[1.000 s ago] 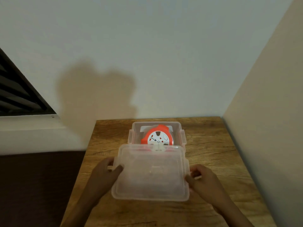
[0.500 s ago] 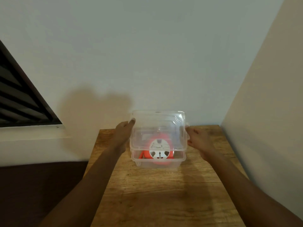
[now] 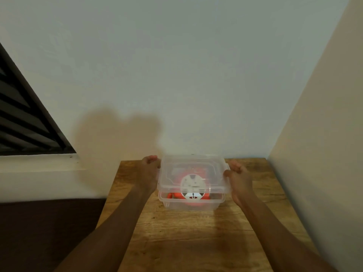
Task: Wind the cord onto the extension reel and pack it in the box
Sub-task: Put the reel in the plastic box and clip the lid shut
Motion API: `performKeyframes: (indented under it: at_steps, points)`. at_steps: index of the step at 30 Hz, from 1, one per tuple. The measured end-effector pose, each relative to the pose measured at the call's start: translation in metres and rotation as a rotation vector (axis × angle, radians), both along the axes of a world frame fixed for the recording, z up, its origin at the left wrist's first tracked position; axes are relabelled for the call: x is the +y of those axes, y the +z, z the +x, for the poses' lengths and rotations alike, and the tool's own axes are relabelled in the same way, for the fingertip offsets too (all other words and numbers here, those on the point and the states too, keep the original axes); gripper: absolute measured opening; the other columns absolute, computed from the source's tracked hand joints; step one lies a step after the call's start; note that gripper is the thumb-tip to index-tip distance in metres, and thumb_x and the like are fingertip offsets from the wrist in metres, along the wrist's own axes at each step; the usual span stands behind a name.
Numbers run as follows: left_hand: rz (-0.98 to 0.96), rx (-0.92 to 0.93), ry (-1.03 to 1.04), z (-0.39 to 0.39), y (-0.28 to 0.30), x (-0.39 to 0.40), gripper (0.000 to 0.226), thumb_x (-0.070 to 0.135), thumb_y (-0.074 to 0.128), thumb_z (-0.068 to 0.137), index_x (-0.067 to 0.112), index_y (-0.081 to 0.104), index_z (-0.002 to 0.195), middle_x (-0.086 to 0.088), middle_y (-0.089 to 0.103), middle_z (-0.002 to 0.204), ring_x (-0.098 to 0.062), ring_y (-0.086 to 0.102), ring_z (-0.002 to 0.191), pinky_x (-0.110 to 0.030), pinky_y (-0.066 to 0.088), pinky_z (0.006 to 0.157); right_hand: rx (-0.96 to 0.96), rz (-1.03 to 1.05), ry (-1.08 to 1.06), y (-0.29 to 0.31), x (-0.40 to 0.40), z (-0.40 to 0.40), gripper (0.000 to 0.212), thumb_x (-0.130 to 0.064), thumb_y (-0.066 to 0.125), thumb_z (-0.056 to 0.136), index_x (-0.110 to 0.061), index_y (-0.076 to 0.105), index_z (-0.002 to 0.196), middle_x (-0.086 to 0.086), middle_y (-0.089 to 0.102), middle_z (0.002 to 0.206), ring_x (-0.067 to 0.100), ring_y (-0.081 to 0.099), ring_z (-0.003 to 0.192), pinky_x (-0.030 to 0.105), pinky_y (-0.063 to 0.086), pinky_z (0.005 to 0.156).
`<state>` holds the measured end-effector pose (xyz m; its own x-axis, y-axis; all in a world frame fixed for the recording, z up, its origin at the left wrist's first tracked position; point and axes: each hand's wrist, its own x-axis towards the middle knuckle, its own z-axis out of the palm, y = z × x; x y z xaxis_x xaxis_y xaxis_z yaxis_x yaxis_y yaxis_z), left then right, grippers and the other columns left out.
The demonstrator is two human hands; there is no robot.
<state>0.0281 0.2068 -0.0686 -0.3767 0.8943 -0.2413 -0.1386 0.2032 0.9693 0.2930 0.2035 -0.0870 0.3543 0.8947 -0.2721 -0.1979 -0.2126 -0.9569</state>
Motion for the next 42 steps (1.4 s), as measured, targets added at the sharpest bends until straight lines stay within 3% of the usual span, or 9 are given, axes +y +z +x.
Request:
performKeyframes:
  at_steps: [3, 9, 15, 18, 20, 24, 29, 38, 42]
  points:
    - [0.043, 0.137, -0.074, -0.001, -0.017, 0.000, 0.009, 0.004, 0.071, 0.096, 0.009, 0.068, 0.104, -0.019, 0.071, 0.104, -0.040, 0.070, 0.092, -0.045, 0.064, 0.072, -0.229, 0.006, 0.047, -0.018, -0.001, -0.002, 0.052, 0.002, 0.066, 0.081, -0.021, 0.057, 0.127, -0.001, 0.061, 0.120, 0.020, 0.065, 0.095, 0.034, 0.061, 0.062]
    - [-0.023, 0.323, -0.146, -0.003, -0.046, 0.004, 0.024, -0.010, 0.056, 0.095, -0.002, 0.070, 0.114, -0.026, 0.070, 0.117, -0.044, 0.069, 0.107, -0.045, 0.063, 0.076, -0.450, 0.013, 0.153, -0.050, -0.008, -0.008, 0.049, -0.004, 0.061, 0.086, -0.039, 0.051, 0.119, -0.008, 0.061, 0.111, 0.008, 0.061, 0.087, 0.016, 0.050, 0.050]
    - [-0.026, 0.431, -0.176, -0.006, -0.063, 0.003, 0.035, -0.006, 0.049, 0.103, 0.006, 0.067, 0.130, -0.012, 0.070, 0.125, -0.032, 0.068, 0.114, -0.048, 0.064, 0.089, -0.650, 0.021, 0.213, -0.065, -0.013, -0.016, 0.047, -0.012, 0.050, 0.095, -0.022, 0.044, 0.140, 0.001, 0.058, 0.130, 0.022, 0.059, 0.110, 0.046, 0.058, 0.085]
    - [0.026, 0.491, -0.177, -0.003, -0.068, 0.000, 0.034, 0.000, 0.047, 0.107, 0.014, 0.070, 0.127, -0.005, 0.073, 0.117, -0.024, 0.072, 0.102, -0.036, 0.066, 0.078, -0.716, 0.073, 0.212, -0.068, -0.013, -0.022, 0.046, -0.012, 0.047, 0.098, -0.018, 0.041, 0.143, 0.004, 0.055, 0.134, 0.023, 0.057, 0.116, 0.048, 0.055, 0.091]
    - [0.036, 0.482, -0.172, -0.005, -0.070, -0.001, 0.035, 0.003, 0.046, 0.108, 0.023, 0.074, 0.112, -0.001, 0.076, 0.104, -0.021, 0.074, 0.091, -0.025, 0.063, 0.066, -0.721, 0.060, 0.206, -0.068, -0.008, -0.024, 0.046, -0.011, 0.047, 0.098, -0.017, 0.040, 0.143, 0.005, 0.054, 0.135, 0.023, 0.056, 0.117, 0.048, 0.055, 0.091]
    - [-0.023, 0.466, -0.211, -0.013, -0.076, 0.005, 0.031, 0.015, 0.046, 0.111, 0.009, 0.075, 0.100, -0.015, 0.076, 0.093, -0.038, 0.074, 0.085, -0.049, 0.064, 0.073, -0.697, 0.026, 0.202, -0.066, 0.001, -0.026, 0.046, -0.011, 0.047, 0.097, -0.015, 0.039, 0.142, 0.008, 0.055, 0.132, 0.025, 0.058, 0.112, 0.048, 0.056, 0.088]
    - [-0.068, 0.377, -0.203, -0.013, -0.089, 0.008, 0.029, 0.021, 0.049, 0.112, 0.011, 0.075, 0.103, -0.016, 0.077, 0.097, -0.040, 0.075, 0.091, -0.058, 0.064, 0.081, -0.772, 0.024, 0.159, -0.074, 0.000, -0.031, 0.047, -0.022, 0.049, 0.099, -0.018, 0.036, 0.145, 0.005, 0.055, 0.133, 0.023, 0.060, 0.109, 0.045, 0.057, 0.086]
    - [-0.221, 0.118, -0.299, -0.037, -0.090, 0.010, 0.016, 0.020, 0.065, 0.104, 0.034, 0.070, 0.100, 0.003, 0.076, 0.102, -0.023, 0.075, 0.095, -0.039, 0.064, 0.071, -0.732, -0.004, 0.207, -0.079, 0.004, -0.027, 0.048, -0.022, 0.045, 0.101, -0.018, 0.029, 0.146, 0.008, 0.057, 0.124, 0.022, 0.063, 0.098, 0.043, 0.061, 0.073]
    - [-0.322, 0.045, -0.362, -0.035, -0.084, 0.008, 0.018, 0.045, 0.059, 0.105, 0.035, 0.072, 0.112, 0.004, 0.080, 0.105, -0.020, 0.078, 0.092, -0.035, 0.064, 0.065, -0.509, -0.084, 0.167, -0.080, 0.006, -0.025, 0.052, -0.031, 0.049, 0.100, -0.027, 0.024, 0.145, 0.004, 0.054, 0.125, 0.024, 0.064, 0.096, 0.045, 0.061, 0.072]
